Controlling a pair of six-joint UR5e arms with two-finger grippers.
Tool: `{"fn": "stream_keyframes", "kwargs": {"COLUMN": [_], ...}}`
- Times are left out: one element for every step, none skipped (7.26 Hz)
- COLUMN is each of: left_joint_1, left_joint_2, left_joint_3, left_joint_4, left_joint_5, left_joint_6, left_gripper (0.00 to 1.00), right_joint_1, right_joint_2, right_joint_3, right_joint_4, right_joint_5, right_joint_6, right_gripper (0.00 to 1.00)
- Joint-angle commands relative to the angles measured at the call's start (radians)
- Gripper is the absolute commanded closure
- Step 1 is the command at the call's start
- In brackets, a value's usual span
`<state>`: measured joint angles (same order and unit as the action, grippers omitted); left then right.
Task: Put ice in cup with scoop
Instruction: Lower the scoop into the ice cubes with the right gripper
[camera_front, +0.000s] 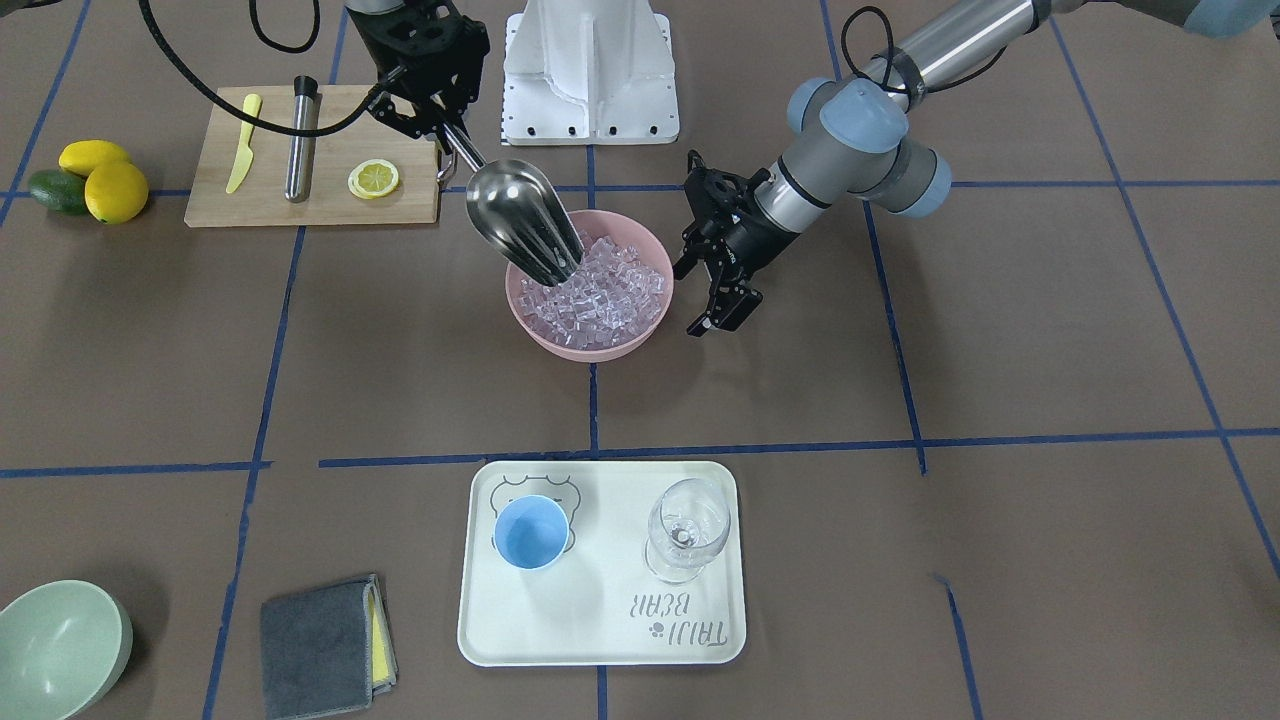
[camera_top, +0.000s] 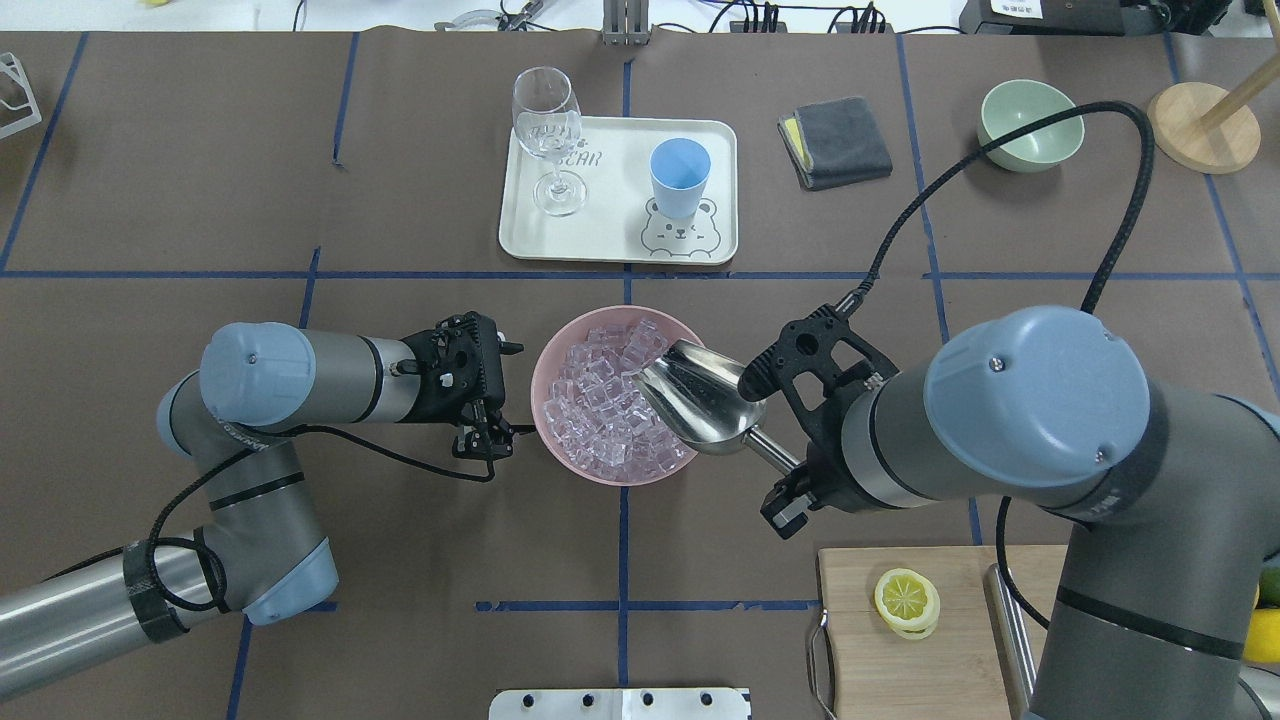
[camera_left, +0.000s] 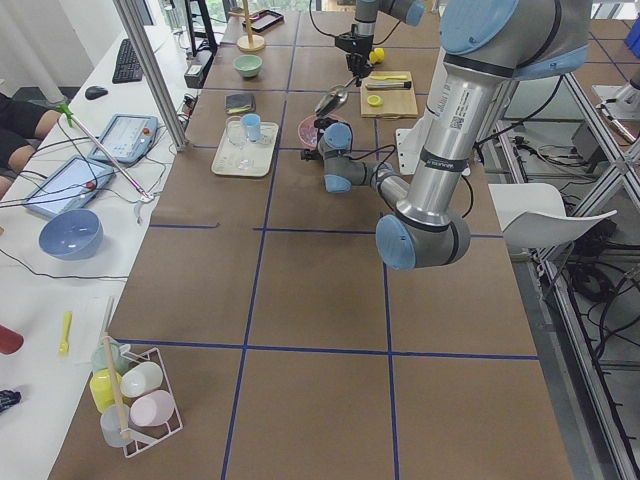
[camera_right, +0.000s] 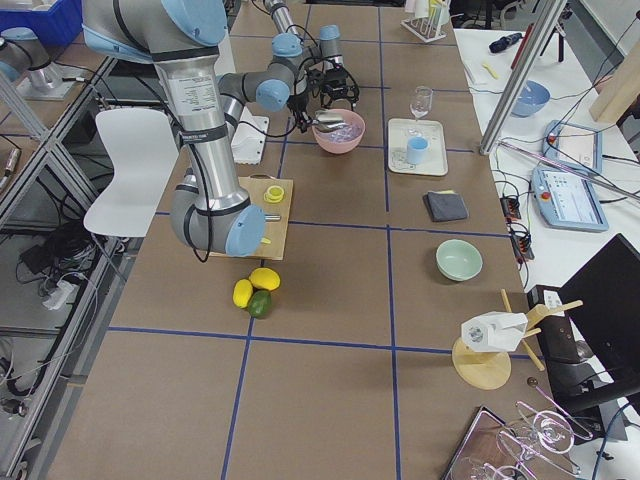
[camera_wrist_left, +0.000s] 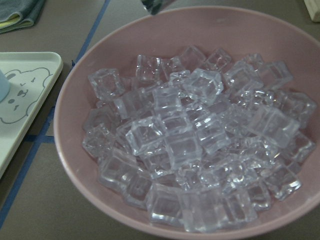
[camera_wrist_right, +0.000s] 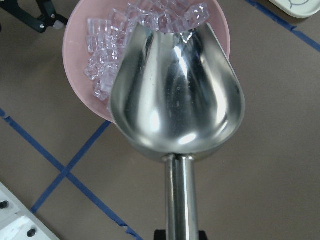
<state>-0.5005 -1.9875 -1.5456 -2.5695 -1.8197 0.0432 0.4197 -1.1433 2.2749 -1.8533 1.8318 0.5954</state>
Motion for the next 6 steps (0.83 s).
{"fn": "stream_keyframes", "kwargs": {"left_joint_1": [-0.001, -0.001, -0.001, -0.003, -0.001, -0.001], "left_joint_2": [0.000, -0.002, -0.001, 0.000, 0.000, 0.000], "left_joint_3": [0.002, 0.002, 0.005, 0.005, 0.018, 0.018], "left_joint_4": [0.002, 0.002, 0.002, 0.003, 0.003, 0.003], "left_joint_5": [-0.001, -0.001, -0.022, -0.038, -0.061, -0.069], "left_joint_6": [-0.002, -0.002, -0.005, -0.026, -0.032, -0.034], "left_gripper": [0.00, 0.00, 0.00, 0.00, 0.00, 0.00], "right_joint_1": [0.033, 0.039, 0.053, 0.068, 0.077, 0.086], "right_joint_2": [0.079, 0.103, 0.170, 0.245, 0.287, 0.324], "right_joint_3": [0.000, -0.002, -0.015, -0.037, -0.078, -0.125], "right_joint_4": [-0.194, -0.275, -0.393, -0.499, -0.536, -0.561], "right_joint_5": [0.021, 0.021, 0.021, 0.020, 0.020, 0.020], "right_joint_6": [-0.148, -0.245, -0.320, -0.395, -0.431, -0.472], "right_gripper": [1.00, 1.00, 1.00, 1.00, 1.00, 1.00]}}
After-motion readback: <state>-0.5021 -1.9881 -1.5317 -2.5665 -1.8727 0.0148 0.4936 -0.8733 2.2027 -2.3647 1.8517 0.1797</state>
